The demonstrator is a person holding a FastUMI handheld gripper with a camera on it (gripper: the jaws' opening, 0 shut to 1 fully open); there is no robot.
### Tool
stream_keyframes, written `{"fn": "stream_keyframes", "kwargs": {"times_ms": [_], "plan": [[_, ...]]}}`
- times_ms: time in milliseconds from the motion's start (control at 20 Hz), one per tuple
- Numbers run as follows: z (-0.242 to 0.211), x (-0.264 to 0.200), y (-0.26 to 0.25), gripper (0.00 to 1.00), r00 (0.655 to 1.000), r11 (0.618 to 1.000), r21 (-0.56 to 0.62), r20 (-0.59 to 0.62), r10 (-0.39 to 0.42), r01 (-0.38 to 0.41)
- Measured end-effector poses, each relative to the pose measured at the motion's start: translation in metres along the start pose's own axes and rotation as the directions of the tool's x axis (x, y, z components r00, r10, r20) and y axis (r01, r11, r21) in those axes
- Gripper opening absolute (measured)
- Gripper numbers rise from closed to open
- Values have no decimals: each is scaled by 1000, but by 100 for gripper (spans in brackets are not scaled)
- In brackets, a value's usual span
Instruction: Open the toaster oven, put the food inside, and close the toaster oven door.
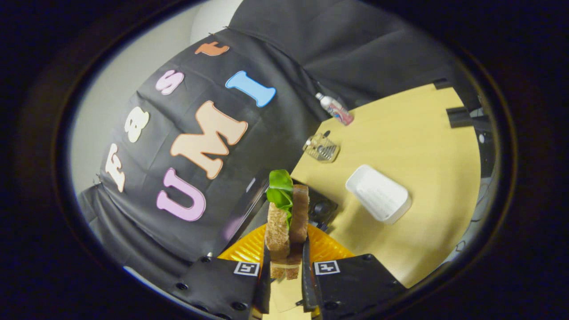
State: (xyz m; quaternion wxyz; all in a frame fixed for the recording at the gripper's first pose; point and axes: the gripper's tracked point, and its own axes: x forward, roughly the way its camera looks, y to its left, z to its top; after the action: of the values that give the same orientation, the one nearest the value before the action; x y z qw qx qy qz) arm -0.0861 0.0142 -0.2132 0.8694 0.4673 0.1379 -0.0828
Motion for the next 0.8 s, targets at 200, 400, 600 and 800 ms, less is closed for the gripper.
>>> {"fn": "stream_keyframes", "kwargs": {"times_ms": [200, 400, 600, 800], "plan": [[-42, 23, 22, 30, 998, 996, 78, -53, 37, -32], [-80, 53, 41, 30, 992, 989, 143, -108, 58, -42], [-109, 86, 56, 30, 985, 979, 200, -157, 73, -41], [-123, 112, 63, 30, 981, 960, 277, -175, 80, -29]]}}
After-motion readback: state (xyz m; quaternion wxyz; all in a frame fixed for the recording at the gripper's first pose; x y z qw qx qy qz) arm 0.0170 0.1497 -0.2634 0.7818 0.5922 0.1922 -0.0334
